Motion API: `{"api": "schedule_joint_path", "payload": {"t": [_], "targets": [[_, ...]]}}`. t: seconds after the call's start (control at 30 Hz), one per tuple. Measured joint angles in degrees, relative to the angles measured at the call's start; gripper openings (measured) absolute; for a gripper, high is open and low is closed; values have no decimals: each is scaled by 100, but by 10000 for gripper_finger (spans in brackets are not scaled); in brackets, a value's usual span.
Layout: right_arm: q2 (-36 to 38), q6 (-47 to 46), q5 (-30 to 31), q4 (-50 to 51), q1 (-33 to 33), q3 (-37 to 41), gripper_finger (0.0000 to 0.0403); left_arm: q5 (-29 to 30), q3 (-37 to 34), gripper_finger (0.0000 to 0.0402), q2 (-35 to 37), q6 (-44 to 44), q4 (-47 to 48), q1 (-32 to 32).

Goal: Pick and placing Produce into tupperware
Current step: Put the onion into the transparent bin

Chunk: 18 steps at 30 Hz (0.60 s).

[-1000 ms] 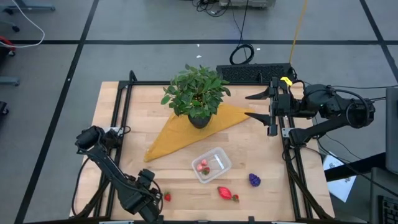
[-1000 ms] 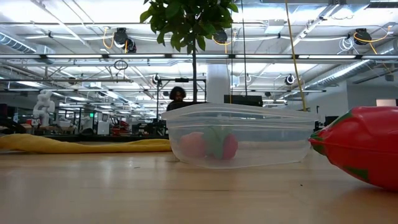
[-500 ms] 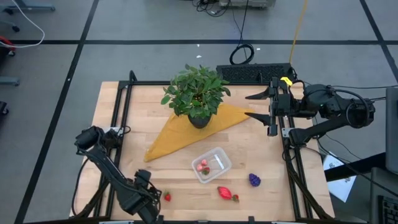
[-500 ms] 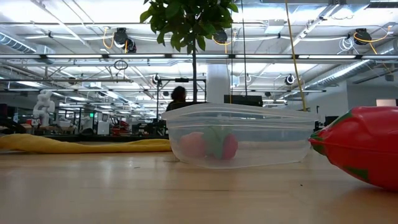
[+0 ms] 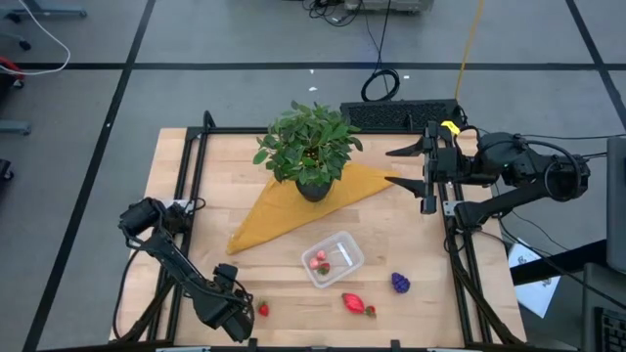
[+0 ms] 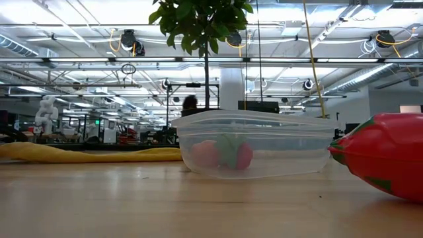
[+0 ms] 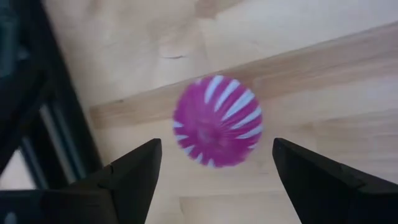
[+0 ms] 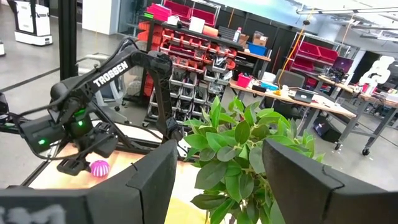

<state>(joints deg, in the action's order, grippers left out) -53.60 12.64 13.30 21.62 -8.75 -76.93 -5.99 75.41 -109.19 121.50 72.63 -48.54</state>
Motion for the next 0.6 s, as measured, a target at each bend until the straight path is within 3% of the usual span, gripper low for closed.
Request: {"api": "schedule_joint_path", "payload": {"t": [0.3,0.6], "targets": [[1,2,0,-38,1,0,228,3,-601,310,0,-191,-648,58],[2,2,0,-36,1,0,228,296,-646,310,0,-331,-648,73]]}}
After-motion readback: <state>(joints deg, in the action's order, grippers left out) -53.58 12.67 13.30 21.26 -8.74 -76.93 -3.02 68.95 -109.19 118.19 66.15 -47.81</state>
